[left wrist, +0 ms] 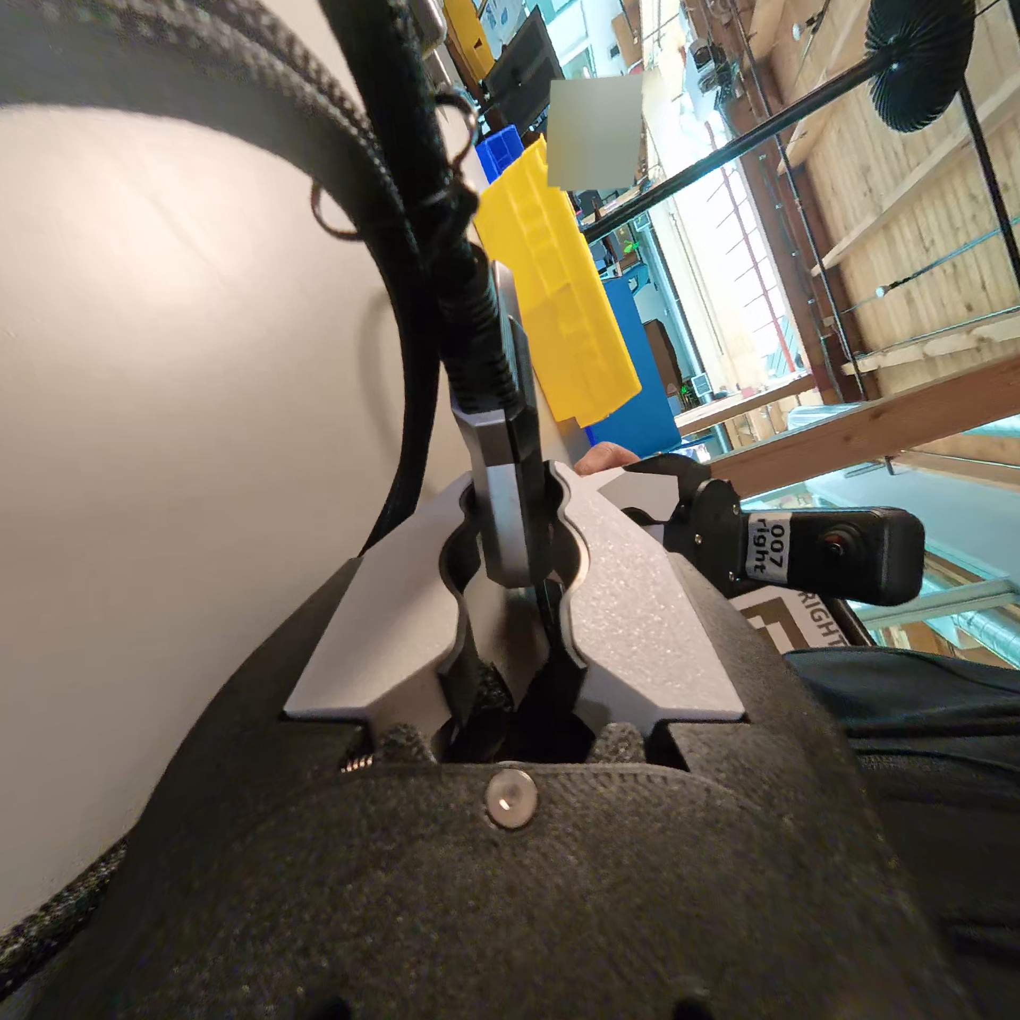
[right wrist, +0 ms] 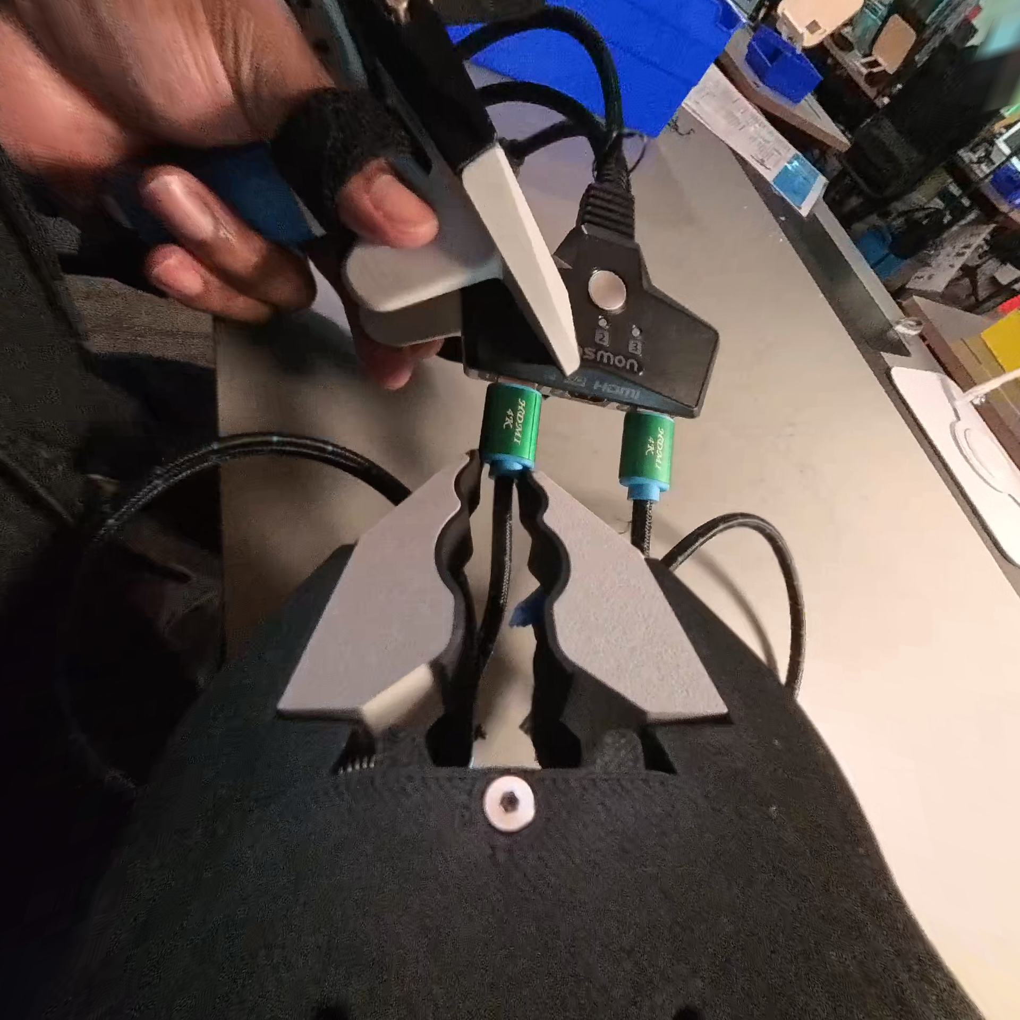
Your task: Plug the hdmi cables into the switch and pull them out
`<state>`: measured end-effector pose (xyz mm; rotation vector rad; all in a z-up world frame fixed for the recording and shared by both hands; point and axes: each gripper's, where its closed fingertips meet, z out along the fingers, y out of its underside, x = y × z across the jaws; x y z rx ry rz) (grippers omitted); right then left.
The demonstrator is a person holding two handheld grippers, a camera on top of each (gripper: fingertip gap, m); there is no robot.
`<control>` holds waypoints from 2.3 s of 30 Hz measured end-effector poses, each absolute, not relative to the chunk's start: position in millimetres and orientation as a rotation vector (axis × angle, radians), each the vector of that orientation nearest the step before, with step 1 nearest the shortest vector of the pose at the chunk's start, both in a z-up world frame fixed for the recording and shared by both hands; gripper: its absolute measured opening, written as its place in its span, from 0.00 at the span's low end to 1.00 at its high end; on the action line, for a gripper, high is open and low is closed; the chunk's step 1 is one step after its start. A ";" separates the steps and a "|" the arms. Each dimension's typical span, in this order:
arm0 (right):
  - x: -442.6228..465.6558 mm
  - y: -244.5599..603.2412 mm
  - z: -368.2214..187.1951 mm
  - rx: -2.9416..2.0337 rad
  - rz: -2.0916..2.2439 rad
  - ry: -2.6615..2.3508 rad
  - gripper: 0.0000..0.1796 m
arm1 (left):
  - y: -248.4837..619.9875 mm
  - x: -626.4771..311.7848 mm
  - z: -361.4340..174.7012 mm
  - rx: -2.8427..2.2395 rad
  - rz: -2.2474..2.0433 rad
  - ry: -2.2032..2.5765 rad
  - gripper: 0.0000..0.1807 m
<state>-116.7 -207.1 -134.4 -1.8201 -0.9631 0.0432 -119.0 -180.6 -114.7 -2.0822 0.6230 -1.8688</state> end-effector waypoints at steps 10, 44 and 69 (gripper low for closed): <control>-115.2 -213.0 -135.6 -1.814 0.079 -0.972 0.07 | -186.3 -121.8 -114.4 -2.078 -1.888 0.645 0.10; -26.7 -201.2 -143.7 -2.001 0.055 -0.881 0.05 | -137.3 -134.8 -117.1 -2.065 -1.756 0.548 0.11; 49.2 -250.6 -100.5 -2.124 -0.039 -0.922 0.04 | -80.6 -115.3 -112.1 -1.939 -1.615 0.706 0.12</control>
